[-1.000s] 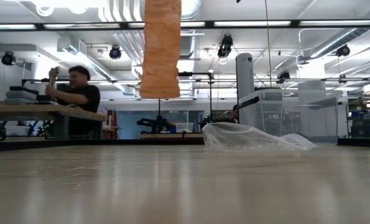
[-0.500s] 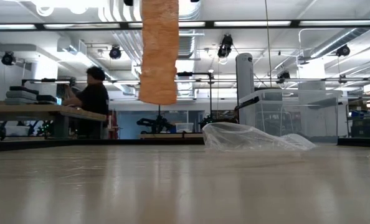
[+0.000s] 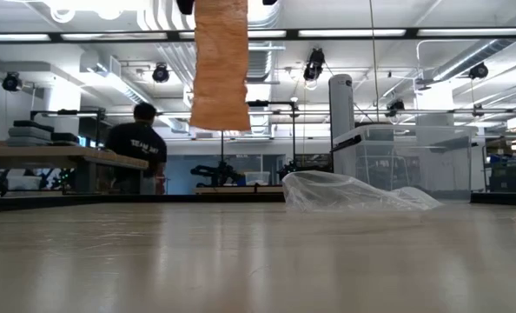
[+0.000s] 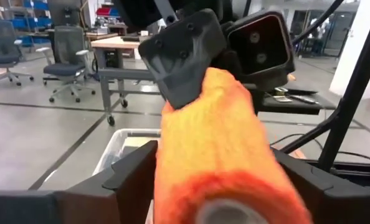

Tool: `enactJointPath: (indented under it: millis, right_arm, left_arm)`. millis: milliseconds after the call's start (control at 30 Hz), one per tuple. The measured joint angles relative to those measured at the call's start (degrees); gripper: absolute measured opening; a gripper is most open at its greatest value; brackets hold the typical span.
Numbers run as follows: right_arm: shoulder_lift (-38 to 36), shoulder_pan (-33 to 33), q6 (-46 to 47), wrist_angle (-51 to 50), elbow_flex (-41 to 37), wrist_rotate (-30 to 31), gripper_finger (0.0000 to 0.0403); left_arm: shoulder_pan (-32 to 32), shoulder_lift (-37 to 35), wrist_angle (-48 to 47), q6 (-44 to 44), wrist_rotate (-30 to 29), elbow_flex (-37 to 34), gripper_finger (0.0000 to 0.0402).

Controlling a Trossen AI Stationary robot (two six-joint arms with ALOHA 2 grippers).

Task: Roll bandage
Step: Roll the orange bandage

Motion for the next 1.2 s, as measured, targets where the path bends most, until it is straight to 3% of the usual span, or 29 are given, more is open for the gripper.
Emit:
enactJointPath:
  millis: [267,433,1000,1200]
  right_arm:
    - [0.2,0.0,0.8,-1.3,0.0,0.0,0.0120]
    - [0.2,0.0,0.0,-1.3,0.0,-0.1,0.0114]
    - [0.2,0.1,-1.8,-1.1,0.0,1.7,0.0110]
    - [0.1,0.3,-4.8,-1.1,0.0,3.0,0.0117]
  left_arm:
    - [0.0,0.2,0.3,-0.9,1.6,0.0,0.0188]
    - [0.0,0.3,0.6,-4.0,3.2,0.0,0.0183]
    - [0.1,-0.4,3.0,-7.3,6.1,-0.1,0.0284]
    - [1.3,-0.3,5.8,-15.5,6.3,-0.1,0.0285]
